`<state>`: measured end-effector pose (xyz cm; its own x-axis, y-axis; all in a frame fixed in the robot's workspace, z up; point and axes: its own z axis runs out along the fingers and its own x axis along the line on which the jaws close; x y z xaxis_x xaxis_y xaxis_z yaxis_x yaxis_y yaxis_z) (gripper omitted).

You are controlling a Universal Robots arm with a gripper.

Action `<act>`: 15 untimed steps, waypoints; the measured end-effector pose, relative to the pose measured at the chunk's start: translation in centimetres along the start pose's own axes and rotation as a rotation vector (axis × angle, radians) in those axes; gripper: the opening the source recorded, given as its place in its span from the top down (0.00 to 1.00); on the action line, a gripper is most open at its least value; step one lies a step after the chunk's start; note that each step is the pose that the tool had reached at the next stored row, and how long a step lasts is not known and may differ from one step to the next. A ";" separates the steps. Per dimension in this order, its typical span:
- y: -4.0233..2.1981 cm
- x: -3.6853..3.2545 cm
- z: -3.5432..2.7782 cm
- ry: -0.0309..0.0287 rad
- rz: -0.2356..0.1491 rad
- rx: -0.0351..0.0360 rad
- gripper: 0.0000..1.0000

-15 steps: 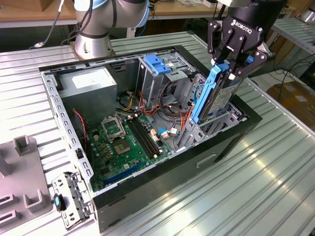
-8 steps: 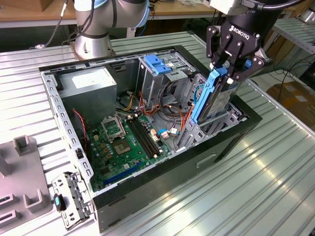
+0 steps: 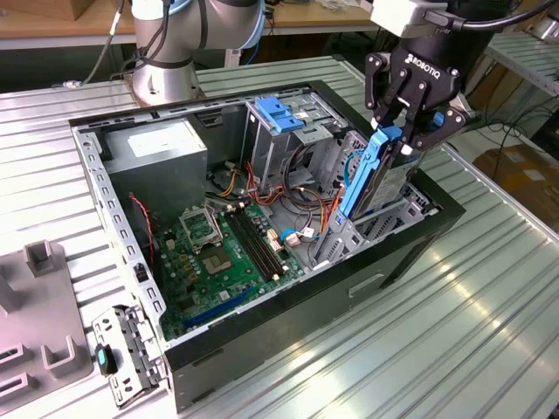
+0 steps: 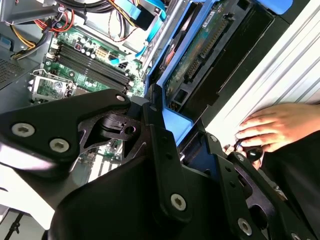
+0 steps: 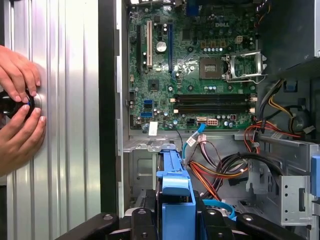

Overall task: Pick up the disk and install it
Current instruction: 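Insert the disk into the insertion slot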

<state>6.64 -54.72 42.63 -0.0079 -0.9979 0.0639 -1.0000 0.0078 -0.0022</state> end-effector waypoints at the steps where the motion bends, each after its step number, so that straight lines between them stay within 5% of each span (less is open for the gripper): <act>1: 0.00 0.02 0.11 0.0000 0.000 0.0000 0.63; 15: -0.01 0.35 1.43 0.0001 0.000 0.0000 0.63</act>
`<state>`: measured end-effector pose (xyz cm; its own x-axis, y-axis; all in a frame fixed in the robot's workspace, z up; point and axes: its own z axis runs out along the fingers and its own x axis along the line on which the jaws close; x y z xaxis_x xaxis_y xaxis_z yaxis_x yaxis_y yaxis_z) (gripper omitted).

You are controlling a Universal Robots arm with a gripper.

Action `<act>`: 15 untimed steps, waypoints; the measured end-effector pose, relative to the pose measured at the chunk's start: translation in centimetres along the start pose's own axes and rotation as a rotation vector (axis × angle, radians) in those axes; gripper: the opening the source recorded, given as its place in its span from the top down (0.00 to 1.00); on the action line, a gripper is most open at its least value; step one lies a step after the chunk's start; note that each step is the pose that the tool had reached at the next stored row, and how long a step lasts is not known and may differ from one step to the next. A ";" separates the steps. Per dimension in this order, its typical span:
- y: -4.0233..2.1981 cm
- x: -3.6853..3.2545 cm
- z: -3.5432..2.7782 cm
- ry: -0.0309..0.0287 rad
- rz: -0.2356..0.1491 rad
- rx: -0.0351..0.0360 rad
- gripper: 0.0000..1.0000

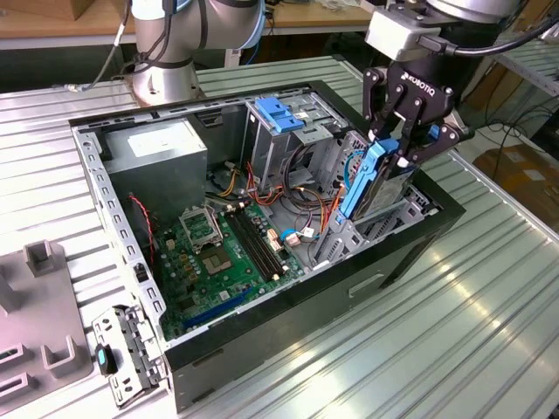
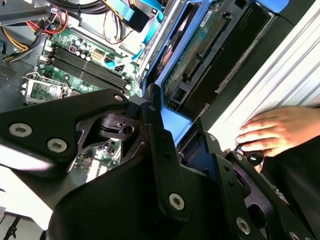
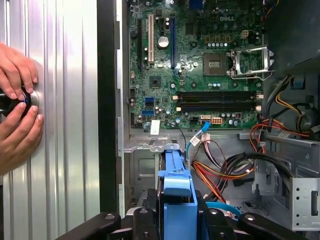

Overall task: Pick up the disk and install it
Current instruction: 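Insert the disk into the insertion slot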

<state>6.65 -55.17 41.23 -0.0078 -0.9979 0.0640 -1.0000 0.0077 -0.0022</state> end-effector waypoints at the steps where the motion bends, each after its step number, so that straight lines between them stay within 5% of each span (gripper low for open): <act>1: 0.00 0.02 0.10 -0.0001 0.000 0.0000 0.63; 15: -0.01 0.26 1.39 -0.0002 0.000 0.0000 0.63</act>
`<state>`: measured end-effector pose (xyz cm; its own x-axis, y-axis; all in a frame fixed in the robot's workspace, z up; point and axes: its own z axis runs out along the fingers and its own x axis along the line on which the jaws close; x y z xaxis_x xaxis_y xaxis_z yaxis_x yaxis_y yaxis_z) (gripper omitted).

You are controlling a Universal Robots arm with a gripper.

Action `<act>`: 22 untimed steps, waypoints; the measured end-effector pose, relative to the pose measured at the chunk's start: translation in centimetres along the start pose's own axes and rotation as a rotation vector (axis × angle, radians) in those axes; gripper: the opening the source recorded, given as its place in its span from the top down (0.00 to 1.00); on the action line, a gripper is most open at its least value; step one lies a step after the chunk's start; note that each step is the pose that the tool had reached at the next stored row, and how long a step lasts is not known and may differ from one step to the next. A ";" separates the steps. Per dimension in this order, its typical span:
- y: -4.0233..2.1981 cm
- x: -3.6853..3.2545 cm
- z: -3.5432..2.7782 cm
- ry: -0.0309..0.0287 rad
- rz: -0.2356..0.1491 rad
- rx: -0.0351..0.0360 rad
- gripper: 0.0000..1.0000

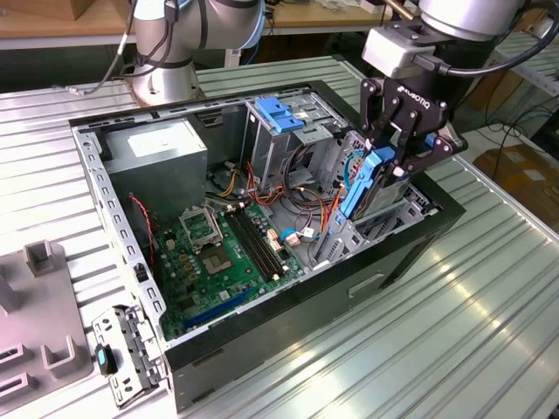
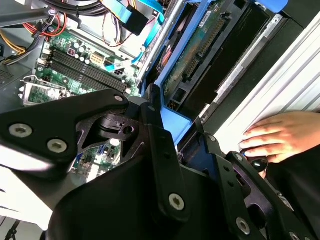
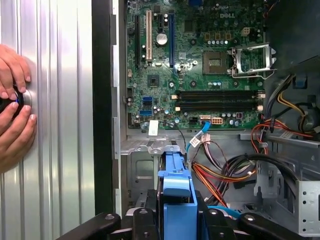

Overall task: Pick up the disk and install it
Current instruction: 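Insert the disk into the insertion slot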

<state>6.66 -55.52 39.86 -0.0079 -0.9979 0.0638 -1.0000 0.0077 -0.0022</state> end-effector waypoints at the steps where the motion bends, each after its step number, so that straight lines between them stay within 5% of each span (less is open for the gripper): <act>1: 0.00 0.01 0.13 0.0001 0.000 0.0000 0.63; 18: -0.07 -0.03 2.75 0.0002 0.000 -0.0001 0.63; 22: -0.08 -0.03 2.78 0.0002 0.000 -0.0001 0.63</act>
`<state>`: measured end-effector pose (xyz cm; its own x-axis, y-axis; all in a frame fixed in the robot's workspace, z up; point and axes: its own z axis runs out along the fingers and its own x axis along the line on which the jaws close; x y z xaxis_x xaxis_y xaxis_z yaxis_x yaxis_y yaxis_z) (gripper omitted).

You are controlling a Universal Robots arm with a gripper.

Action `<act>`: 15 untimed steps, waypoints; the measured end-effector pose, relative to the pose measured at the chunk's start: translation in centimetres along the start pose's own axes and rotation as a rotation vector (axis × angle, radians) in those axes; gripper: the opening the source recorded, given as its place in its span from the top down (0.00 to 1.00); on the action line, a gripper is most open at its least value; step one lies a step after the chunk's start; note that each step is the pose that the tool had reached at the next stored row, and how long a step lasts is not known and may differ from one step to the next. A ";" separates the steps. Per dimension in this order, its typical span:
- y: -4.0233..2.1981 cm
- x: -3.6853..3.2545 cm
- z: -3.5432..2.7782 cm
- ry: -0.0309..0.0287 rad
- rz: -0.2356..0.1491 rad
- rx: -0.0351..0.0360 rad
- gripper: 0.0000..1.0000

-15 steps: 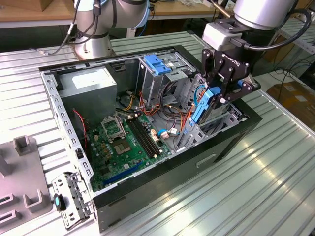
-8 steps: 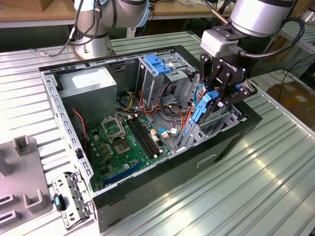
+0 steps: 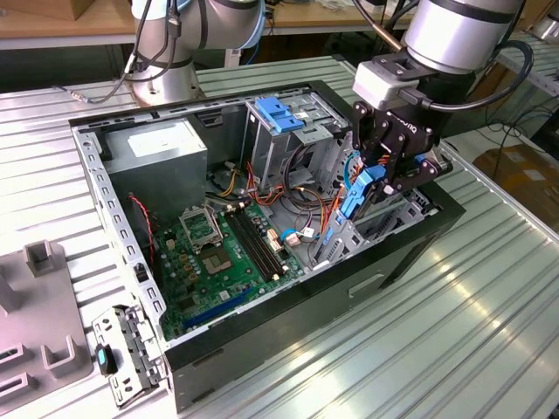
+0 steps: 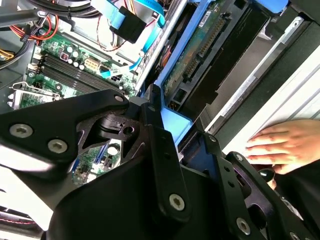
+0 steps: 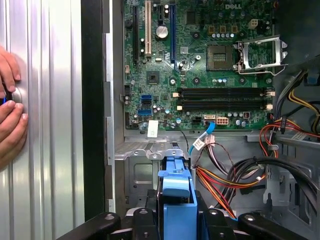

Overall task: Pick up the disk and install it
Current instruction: 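Insert the disk into the insertion slot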

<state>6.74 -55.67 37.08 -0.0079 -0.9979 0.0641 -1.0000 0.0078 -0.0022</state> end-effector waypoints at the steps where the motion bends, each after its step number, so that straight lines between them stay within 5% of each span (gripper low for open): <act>1: 0.00 0.00 0.00 0.0000 0.000 0.0000 0.63; 15: 0.00 0.00 0.00 0.0002 0.000 0.0000 0.55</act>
<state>6.75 -55.67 37.08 -0.0078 -0.9979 0.0643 -1.0000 0.0077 -0.0022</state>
